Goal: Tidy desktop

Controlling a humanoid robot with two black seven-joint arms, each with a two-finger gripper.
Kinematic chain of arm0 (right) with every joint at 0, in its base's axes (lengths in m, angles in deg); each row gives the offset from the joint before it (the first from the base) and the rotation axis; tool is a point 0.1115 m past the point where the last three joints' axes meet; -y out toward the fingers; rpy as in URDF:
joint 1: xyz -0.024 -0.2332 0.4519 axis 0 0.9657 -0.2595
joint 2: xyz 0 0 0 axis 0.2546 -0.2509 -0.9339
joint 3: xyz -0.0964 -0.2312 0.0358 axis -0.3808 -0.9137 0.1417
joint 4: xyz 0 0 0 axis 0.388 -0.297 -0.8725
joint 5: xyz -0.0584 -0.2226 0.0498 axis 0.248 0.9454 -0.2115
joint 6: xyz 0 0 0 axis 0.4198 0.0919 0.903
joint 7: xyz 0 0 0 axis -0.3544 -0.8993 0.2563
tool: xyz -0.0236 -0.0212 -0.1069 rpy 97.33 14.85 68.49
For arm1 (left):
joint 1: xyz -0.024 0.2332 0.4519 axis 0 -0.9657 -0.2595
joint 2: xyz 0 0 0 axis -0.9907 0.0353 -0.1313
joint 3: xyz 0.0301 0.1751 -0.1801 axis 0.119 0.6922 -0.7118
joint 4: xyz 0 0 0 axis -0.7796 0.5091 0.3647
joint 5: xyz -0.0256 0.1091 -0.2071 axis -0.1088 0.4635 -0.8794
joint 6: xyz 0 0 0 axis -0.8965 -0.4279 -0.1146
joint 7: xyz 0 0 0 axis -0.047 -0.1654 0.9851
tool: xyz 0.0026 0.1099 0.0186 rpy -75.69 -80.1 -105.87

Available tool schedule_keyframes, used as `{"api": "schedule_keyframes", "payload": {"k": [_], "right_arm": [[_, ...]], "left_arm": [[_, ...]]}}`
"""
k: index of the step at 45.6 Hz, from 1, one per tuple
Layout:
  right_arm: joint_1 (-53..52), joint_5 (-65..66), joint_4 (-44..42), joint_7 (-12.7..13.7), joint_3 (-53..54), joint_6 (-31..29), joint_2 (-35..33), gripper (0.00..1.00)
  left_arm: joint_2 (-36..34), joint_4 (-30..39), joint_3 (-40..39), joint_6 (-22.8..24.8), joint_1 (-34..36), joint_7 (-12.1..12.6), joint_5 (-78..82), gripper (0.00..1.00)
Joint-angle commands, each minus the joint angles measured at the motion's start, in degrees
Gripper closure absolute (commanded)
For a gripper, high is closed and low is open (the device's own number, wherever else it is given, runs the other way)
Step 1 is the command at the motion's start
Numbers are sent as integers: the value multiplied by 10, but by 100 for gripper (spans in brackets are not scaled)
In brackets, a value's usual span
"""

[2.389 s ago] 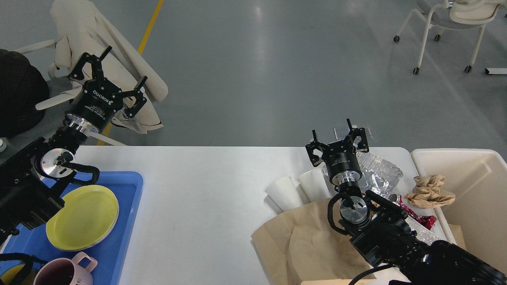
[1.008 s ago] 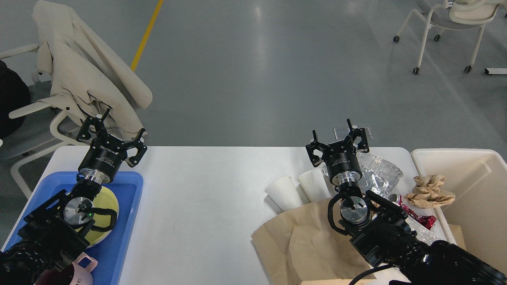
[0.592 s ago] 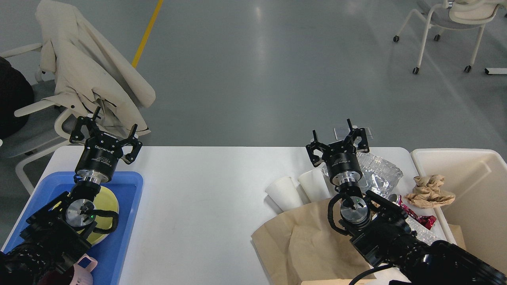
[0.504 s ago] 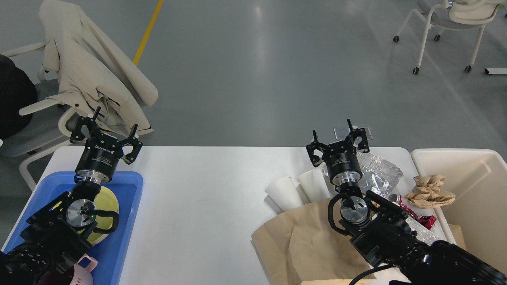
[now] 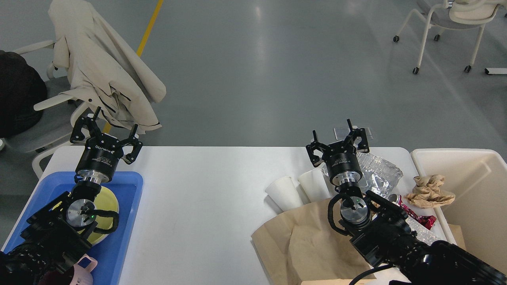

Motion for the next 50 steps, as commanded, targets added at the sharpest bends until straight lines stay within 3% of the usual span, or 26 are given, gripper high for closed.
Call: {"api": "schedule_keyframes", "payload": {"k": [1,21,34,50], "right_arm": [[-1,0,0,0,0,0,-1,0],[-10,0,7,-2,1,-3,2,0],[-66,0,134,-2,12,-3,-23,0],[-142,3,133,-1,21,8,-63,0]], "left_arm": [[0,0,0,0,0,0,0,0],[0,0,0,0,0,0,0,0],[0,0,0,0,0,0,0,0],[0,0,0,0,0,0,0,0]]}}
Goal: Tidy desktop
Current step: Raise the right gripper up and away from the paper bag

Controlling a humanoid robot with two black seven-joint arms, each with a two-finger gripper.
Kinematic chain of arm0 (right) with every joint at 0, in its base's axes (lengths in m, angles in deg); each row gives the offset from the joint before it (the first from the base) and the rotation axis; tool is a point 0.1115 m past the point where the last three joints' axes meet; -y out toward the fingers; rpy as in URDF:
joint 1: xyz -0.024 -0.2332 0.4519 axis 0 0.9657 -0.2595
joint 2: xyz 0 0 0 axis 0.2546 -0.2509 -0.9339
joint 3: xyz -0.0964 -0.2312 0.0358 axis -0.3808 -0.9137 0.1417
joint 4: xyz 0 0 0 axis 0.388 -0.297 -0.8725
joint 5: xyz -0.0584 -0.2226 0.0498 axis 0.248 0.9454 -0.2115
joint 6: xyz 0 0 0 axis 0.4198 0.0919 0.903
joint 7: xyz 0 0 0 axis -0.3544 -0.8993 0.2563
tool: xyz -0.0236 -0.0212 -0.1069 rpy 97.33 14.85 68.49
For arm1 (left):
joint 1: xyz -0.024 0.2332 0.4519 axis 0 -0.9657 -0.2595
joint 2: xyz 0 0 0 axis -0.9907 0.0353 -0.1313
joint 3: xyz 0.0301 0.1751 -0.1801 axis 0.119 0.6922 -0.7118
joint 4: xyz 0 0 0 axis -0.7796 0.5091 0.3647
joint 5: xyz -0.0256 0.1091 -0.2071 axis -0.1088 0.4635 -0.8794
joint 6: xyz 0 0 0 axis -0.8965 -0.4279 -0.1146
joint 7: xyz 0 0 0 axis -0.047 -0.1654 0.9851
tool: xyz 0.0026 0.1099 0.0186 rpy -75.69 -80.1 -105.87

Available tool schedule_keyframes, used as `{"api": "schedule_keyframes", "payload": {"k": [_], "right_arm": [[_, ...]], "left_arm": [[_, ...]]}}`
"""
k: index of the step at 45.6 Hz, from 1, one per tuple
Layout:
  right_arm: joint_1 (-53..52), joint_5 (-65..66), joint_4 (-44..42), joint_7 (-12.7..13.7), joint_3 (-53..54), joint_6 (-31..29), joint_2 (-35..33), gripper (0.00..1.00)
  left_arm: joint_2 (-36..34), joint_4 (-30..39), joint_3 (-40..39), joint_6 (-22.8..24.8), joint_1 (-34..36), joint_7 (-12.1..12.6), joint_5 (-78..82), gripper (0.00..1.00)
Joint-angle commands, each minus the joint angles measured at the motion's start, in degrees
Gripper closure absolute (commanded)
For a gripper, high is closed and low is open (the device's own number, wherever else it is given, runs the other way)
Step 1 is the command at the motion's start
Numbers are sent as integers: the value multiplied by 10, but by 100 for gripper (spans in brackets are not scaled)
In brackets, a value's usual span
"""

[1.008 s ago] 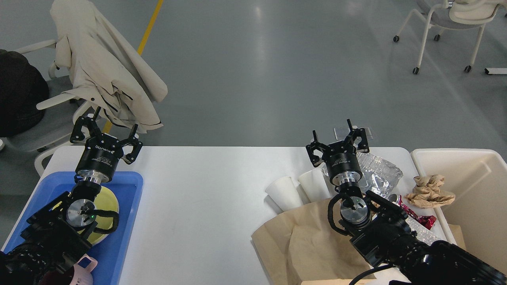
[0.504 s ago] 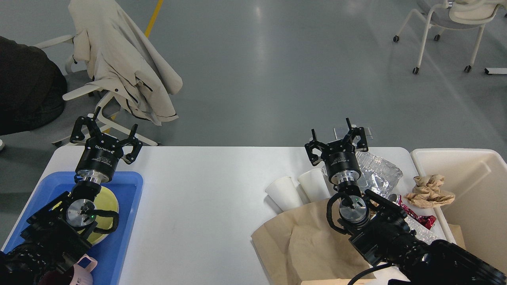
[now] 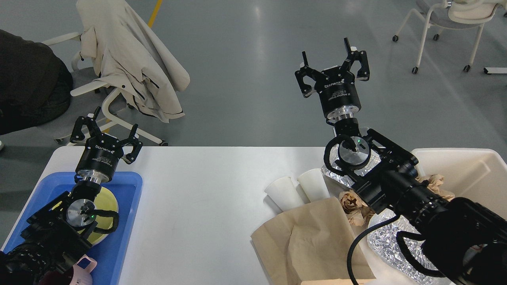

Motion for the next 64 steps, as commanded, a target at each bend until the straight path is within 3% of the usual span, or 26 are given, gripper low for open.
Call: {"api": "schedule_keyframes", "payload": {"k": [1,15,50,58,64], "right_arm": [[-4,5,5,-1,-1,9,2,0],[2,6,-6,-3,19,2,-53,0],[-7,9,-5,0,53,-1,-60,0],[-5,10,-5,3,22,-2,-65,0],[-16,10,-7,23,-41,11,-85,0]], "left_arm": [[0,0,0,0,0,0,0,0],[0,0,0,0,0,0,0,0],[1,0,0,0,0,-1,0,0],[1,0,0,0,0,-1,0,0],[1,0,0,0,0,-1,0,0]]}}
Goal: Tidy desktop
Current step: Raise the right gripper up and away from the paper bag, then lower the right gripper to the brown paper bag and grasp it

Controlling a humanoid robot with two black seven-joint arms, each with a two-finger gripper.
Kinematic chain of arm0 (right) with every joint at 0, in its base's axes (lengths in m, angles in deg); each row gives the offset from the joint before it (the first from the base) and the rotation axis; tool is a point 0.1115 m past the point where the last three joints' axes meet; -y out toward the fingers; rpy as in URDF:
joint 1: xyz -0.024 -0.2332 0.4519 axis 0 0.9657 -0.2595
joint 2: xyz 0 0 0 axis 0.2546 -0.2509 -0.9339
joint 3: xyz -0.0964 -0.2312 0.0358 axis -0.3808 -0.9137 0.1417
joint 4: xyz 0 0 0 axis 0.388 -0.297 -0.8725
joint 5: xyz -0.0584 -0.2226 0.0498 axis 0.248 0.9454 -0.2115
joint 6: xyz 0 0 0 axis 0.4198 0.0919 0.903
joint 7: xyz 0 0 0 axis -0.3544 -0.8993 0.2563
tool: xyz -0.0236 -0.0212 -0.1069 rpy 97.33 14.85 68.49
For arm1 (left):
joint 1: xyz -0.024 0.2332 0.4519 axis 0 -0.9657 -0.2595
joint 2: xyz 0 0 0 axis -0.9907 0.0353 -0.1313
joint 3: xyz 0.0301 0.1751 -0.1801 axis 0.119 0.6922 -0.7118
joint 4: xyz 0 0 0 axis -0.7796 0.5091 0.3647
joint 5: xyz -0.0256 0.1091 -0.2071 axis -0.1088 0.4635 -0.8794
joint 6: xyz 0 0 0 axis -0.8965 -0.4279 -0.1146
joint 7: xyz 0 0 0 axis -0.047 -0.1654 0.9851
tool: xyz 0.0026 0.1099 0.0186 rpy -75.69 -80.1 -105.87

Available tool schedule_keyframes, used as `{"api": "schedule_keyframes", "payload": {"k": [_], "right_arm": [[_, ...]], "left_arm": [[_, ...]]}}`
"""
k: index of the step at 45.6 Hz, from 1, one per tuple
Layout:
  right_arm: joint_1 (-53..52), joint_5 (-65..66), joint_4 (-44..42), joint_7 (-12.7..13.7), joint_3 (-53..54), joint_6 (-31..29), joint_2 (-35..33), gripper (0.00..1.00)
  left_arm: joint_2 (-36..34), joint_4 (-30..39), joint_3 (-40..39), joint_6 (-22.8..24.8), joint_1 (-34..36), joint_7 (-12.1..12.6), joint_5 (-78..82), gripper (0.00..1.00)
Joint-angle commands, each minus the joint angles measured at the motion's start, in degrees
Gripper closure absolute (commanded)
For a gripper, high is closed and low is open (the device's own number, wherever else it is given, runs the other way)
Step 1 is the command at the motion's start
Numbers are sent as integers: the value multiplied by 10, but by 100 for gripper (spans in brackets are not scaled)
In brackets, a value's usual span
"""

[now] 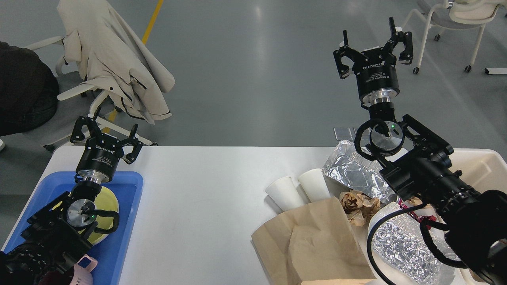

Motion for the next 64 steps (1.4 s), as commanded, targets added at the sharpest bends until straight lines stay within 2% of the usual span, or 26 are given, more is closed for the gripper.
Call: {"api": "schedule_keyframes", "payload": {"k": [1,4,8,10,13,20,24,27,30,37,42,47,55,58,64], "right_arm": [[-17,0,-1,15,-58,11,-12,0],[-47,10,-1,32,-110,11,-19,0],[-115,71,-5,93,-235,16,-39,0],[-156,105,-6,114,-311,18,-44,0],[-214,147,-5,130,-425,18,-50,0],[-392,185,36,133,-754,19,-71,0],[-494,190,45,131,-967,20,-11,0],[-553,189,66,125,-1072,9,24,0],[-621,193,138,125,-1151,-10,41,0],[-799,242,409,125,-1236,-90,55,0],[-863,269,523,123,-1291,-114,49,0],[-916,270,592,107,-1314,-140,15,0],[-940,263,639,109,-1307,-138,-14,0],[-939,257,648,107,-1303,-120,-25,0],[-895,249,670,108,-1301,-36,-53,0]], "left_arm": [[0,0,0,0,0,1,0,0],[0,0,0,0,0,0,0,0],[0,0,0,0,0,1,0,0],[0,0,0,0,0,0,0,0],[0,0,0,0,0,1,0,0],[0,0,0,0,0,0,0,0],[0,0,0,0,0,0,0,0],[0,0,0,0,0,0,0,0],[0,0,0,0,-1,0,0,0],[0,0,0,0,0,0,0,0],[0,0,0,0,0,0,0,0],[0,0,0,0,0,0,0,0],[0,0,0,0,-1,0,0,0],[0,0,0,0,0,0,0,0],[0,0,0,0,0,0,0,0]]}}
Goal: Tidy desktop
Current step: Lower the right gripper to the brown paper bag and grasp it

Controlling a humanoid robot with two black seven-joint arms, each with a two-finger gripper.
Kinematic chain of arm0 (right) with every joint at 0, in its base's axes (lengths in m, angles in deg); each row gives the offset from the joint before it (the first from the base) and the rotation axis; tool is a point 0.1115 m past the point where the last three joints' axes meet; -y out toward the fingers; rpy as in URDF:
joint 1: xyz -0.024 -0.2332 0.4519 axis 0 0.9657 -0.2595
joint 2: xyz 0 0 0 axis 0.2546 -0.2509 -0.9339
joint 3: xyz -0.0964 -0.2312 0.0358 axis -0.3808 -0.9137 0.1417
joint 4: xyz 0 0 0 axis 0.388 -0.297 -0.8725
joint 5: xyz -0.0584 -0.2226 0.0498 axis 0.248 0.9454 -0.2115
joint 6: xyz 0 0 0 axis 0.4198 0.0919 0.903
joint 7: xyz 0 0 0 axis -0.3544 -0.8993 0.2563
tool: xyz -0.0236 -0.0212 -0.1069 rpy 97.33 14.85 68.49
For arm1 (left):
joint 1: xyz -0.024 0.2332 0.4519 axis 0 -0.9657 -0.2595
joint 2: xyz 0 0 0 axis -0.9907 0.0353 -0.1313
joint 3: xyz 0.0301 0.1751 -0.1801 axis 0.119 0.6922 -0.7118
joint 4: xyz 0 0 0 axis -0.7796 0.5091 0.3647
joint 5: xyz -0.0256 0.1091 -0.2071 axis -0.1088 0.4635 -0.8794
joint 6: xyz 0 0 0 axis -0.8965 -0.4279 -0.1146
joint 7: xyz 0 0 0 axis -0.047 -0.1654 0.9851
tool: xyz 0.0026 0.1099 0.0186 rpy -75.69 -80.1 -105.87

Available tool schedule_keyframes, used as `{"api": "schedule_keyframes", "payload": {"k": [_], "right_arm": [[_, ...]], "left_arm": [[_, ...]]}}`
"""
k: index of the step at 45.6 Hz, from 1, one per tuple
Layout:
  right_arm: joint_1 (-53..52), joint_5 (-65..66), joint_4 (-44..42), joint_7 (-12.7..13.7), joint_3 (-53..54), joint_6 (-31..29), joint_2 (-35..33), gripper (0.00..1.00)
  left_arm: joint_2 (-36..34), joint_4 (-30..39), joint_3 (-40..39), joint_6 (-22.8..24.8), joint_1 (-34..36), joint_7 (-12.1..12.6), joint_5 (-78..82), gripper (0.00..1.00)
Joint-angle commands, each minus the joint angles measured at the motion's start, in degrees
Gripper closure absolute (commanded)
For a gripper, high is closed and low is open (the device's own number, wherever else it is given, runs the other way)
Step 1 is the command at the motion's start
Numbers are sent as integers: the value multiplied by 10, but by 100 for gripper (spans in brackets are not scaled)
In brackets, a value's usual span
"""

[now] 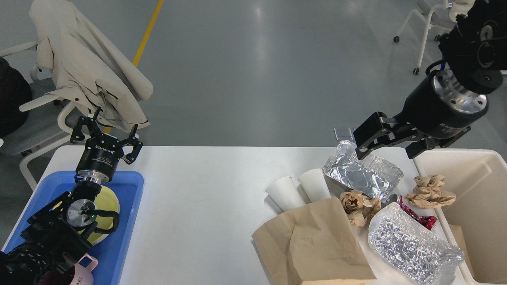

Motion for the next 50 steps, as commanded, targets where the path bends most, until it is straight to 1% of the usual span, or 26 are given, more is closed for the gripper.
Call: {"api": "schedule_keyframes", "payload": {"k": [1,7,10,14,19,28,33,36,38,45,48,50], "right_arm": [[53,-11,23,0,2,76,-27,0],[108,-41,35,0,2,100,-43,0],[136,-70,42,0,4,111,-37,0],[179,-75,43,5,6,124,-18,0],[241,-75,43,5,7,151,-6,0],[357,-78,44,9,12,223,2,0],[401,-92,44,9,21,242,1,0],[427,-110,44,10,31,264,3,0],[446,-128,44,15,41,282,3,0],[481,-166,44,17,69,296,3,0],[498,-188,43,20,86,314,5,0],[510,-197,42,27,97,330,6,0]], "left_arm": [[0,0,0,0,0,0,0,0],[0,0,0,0,0,1,0,0],[0,0,0,0,0,0,0,0],[0,0,0,0,0,0,0,0],[0,0,0,0,0,1,0,0],[0,0,0,0,0,1,0,0],[0,0,0,0,0,1,0,0],[0,0,0,0,0,1,0,0],[0,0,0,0,0,1,0,0],[0,0,-1,0,0,1,0,0],[-1,0,0,0,0,1,0,0],[-1,0,0,0,0,1,0,0]]}}
